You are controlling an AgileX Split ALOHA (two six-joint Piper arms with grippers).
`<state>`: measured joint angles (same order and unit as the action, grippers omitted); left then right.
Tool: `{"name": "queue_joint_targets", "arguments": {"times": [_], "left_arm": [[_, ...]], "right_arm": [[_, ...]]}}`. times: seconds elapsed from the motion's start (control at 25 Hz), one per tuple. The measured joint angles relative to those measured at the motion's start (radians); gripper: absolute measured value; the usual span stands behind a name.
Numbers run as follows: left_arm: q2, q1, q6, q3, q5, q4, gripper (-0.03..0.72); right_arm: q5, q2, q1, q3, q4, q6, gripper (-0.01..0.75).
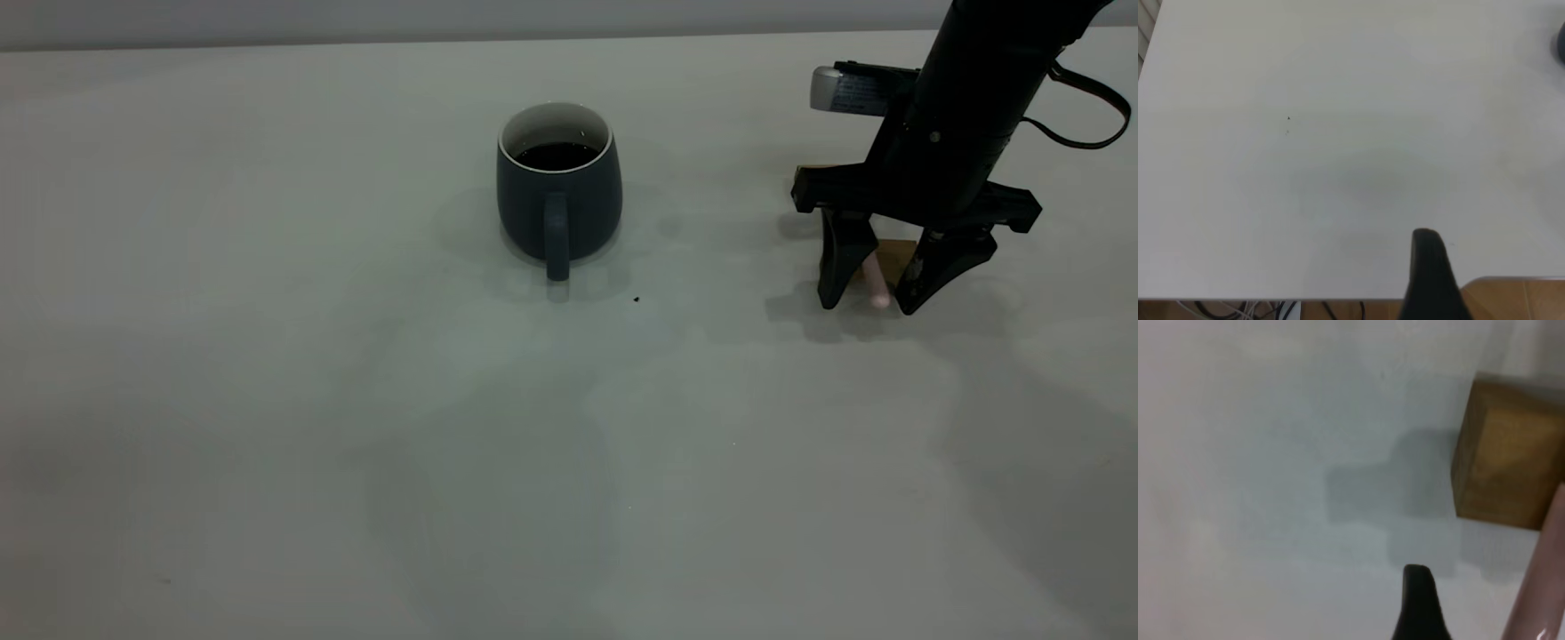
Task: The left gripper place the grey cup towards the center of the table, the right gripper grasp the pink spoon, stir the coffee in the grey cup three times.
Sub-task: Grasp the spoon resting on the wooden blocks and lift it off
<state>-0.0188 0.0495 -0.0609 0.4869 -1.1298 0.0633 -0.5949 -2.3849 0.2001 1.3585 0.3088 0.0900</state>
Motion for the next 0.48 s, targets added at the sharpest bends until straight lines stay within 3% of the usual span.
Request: {"name": "queue_joint_targets", "arguments": {"times": [0.28,0.48], "left_arm": [[0.0,0.0,0.0,0.0,0.0,0.0,0.567],[0.0,0.0,0.0,0.0,0.0,0.0,0.567]], "right_arm": [[0.03,-0.016,0.0,0.002,-0.033,0.0,0.571],[0.039,-0.018,0.0,0.002,-0.05,0.0,0.429]]}}
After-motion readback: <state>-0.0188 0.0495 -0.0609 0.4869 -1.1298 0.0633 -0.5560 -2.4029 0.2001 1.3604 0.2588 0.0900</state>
